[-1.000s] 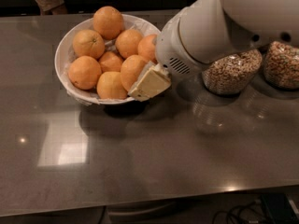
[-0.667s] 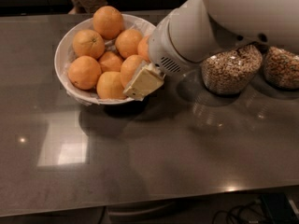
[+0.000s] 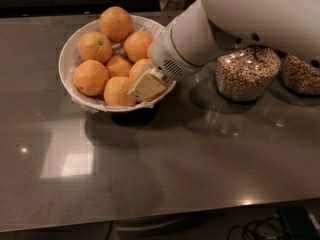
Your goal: Pick orange from white bowl
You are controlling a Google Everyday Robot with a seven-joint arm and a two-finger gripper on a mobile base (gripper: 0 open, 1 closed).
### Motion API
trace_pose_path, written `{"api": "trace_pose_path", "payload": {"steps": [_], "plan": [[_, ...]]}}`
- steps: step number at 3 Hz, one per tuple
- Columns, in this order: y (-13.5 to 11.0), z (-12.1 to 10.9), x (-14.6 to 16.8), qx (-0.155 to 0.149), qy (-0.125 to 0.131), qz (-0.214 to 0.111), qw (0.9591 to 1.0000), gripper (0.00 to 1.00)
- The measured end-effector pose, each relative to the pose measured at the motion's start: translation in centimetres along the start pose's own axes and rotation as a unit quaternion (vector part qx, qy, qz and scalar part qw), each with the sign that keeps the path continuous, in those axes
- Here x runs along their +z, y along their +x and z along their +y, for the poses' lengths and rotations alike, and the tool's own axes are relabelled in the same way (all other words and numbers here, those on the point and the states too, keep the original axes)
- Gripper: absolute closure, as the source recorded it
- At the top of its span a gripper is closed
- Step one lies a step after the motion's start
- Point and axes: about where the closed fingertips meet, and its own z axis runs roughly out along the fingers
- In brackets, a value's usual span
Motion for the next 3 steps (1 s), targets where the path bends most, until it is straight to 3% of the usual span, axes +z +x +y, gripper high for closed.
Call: {"api": "trace_pose_path", "payload": {"steps": [1, 3], "plan": [[0.31, -0.22, 0.98, 0.019, -0.011, -0.002, 0.9998, 0.33], [0.14, -0.67, 1.71, 0.025, -0.018, 0.001, 0.9995, 0.31]]}}
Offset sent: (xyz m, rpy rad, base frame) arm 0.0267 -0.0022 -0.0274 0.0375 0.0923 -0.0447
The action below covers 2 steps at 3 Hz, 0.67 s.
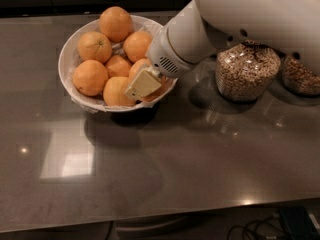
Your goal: Pick orange from white bowl
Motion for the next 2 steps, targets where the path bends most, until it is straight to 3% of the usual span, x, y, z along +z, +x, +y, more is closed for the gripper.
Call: {"api": "trace_pose_path", "payload": {"steps": [2], "plan": [[0.25, 0.38, 1.66, -0.001, -0.02, 0.017, 0.9997, 0.29]]}}
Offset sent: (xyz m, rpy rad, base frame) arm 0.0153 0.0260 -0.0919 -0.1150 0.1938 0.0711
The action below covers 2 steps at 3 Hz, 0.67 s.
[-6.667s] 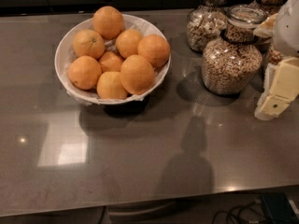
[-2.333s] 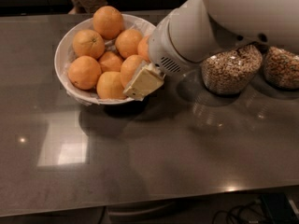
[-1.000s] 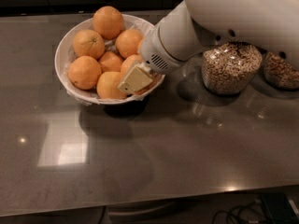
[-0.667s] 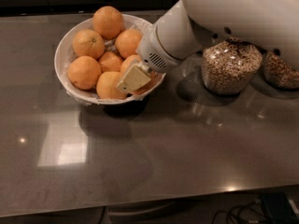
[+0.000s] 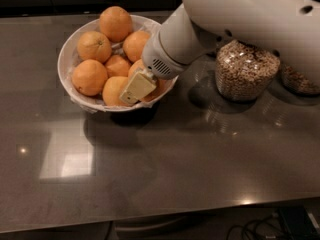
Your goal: Pick orange from white bowl
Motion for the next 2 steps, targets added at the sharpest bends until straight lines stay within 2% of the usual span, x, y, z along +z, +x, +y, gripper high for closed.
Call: {"api": "trace_pose_path", "payload": {"steps": [1, 2], "plan": [[0.31, 0.04, 0.55, 0.003, -0.008, 0.01, 0.9999, 0.29], [0.24, 0.02, 0.51, 0.004, -0.009, 0.013, 0.9999, 0.23]]}}
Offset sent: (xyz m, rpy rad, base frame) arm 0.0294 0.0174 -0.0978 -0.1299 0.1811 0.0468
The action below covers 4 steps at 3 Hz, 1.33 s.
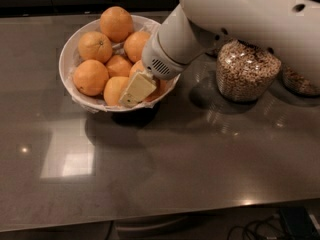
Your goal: Pick orange from white bowl
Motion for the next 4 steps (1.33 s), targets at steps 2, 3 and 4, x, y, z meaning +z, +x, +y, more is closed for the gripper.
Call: {"api": "trace_pose_path", "payload": {"steps": [2, 3, 4], "plan": [[-0.18, -0.07, 0.13, 0.002, -0.005, 0.008, 1.0, 0.66], [-0.18, -0.07, 0.13, 0.002, -0.005, 0.008, 1.0, 0.89], [-0.18, -0.07, 0.13, 0.002, -0.005, 0.008, 1.0, 1.0]]}}
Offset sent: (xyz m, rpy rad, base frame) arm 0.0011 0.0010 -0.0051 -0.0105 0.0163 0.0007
